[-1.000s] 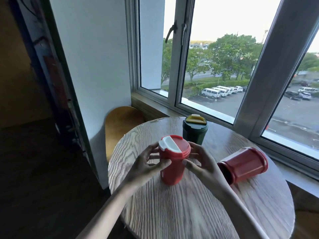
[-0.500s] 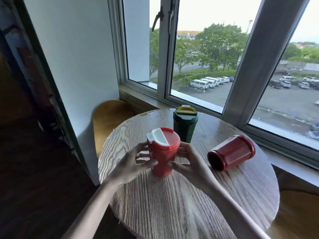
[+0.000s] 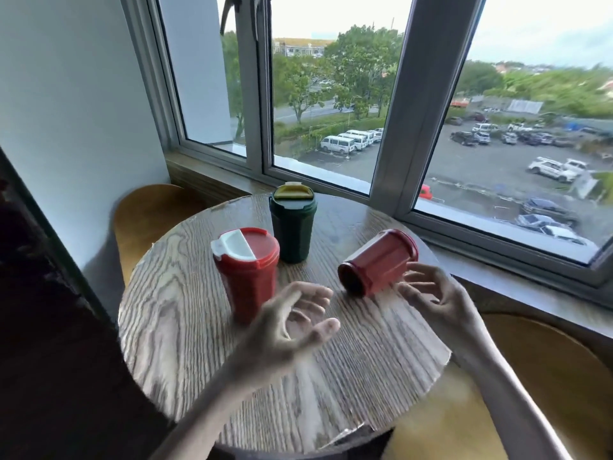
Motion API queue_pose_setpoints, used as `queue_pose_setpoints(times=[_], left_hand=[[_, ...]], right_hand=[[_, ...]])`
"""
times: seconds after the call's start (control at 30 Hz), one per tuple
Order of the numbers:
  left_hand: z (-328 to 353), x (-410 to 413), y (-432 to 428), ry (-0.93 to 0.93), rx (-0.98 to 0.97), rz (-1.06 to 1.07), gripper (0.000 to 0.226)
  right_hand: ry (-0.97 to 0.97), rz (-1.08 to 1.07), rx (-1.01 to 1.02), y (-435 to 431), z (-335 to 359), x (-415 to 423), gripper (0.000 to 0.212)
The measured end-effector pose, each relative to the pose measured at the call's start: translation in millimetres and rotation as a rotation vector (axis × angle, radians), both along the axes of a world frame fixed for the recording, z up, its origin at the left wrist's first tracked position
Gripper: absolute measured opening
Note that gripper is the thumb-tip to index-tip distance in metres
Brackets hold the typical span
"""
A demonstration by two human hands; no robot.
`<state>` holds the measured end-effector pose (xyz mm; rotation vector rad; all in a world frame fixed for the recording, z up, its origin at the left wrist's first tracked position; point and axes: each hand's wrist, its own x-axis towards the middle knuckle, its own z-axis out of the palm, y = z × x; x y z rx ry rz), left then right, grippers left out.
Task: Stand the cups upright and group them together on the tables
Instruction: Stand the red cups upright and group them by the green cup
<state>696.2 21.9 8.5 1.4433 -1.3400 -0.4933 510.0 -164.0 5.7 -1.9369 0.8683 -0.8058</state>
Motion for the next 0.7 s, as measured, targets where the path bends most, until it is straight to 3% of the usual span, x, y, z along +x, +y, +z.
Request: queue_pose_setpoints(times=[0.17,0.33,0.4,0.53,0.6,0.7], left_hand=[[6,1,-104,-0.091,0.124,0.029,0.051],[-1,27,-165,-0.033,0.407,-0.027,0.07],[-5,32,-173,0.009,0.453,-0.053,0.073],[-4,31,-173,0.044,0.418,-0.044,0.074],[-1,29,-170,0.072,0.357,-0.036,0.063],[7,26,-168,0.174,0.258,-0.04,0.051]], right_hand=[[-0.026,-0.074,0.161,-34,-14,-1,0.052],[-0.047,-0.11,0.177,-51,-20,15,0.041],[-0.046,-0.119,0.163,-51,-19,20,0.045],[-0.071,-0.136,0.143,-52,-19,25,0.053],[-0.092,-0.163,0.09,-56,-20,26,0.052],[-0.269,-0.138,0.123,-59,-9,29,0.047]])
